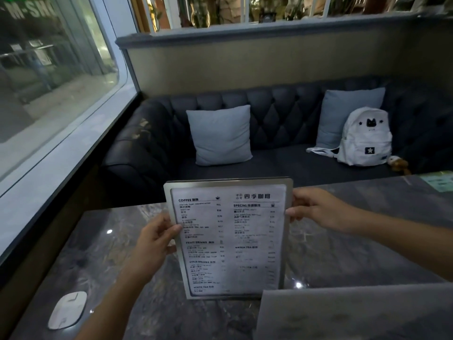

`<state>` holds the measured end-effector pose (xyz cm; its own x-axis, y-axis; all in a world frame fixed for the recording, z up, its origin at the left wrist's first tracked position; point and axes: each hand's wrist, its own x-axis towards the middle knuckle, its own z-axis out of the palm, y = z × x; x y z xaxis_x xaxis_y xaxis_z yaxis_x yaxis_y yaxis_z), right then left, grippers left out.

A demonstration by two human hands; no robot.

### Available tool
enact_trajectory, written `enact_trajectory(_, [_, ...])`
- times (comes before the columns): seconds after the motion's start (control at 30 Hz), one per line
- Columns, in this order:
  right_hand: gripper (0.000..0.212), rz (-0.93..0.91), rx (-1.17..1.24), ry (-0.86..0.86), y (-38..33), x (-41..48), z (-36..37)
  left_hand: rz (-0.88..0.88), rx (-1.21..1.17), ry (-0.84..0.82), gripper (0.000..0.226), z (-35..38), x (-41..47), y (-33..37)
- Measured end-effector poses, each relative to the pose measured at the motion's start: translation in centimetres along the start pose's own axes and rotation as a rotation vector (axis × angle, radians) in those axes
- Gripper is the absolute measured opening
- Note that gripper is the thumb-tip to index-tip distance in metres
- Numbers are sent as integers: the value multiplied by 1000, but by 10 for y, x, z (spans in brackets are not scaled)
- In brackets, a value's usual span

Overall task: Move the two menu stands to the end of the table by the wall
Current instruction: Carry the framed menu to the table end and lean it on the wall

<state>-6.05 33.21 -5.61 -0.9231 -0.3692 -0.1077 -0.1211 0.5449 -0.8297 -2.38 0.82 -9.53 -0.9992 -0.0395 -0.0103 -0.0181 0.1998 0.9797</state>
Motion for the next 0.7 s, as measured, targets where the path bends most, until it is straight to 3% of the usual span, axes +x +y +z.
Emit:
enact_trajectory(0.17, [19,-23,-6,63,-16,2,-12,86,-22,24,11,-1,4,9])
enact_trajectory(0.43, [22,-205,-54,202,-90,4,-49,309,-47,94,15,-20,18,62])
enact_trajectory(0.7, [21,-379,-17,272,-179,-10,-38,417,-21,269,15,-71,-14,124])
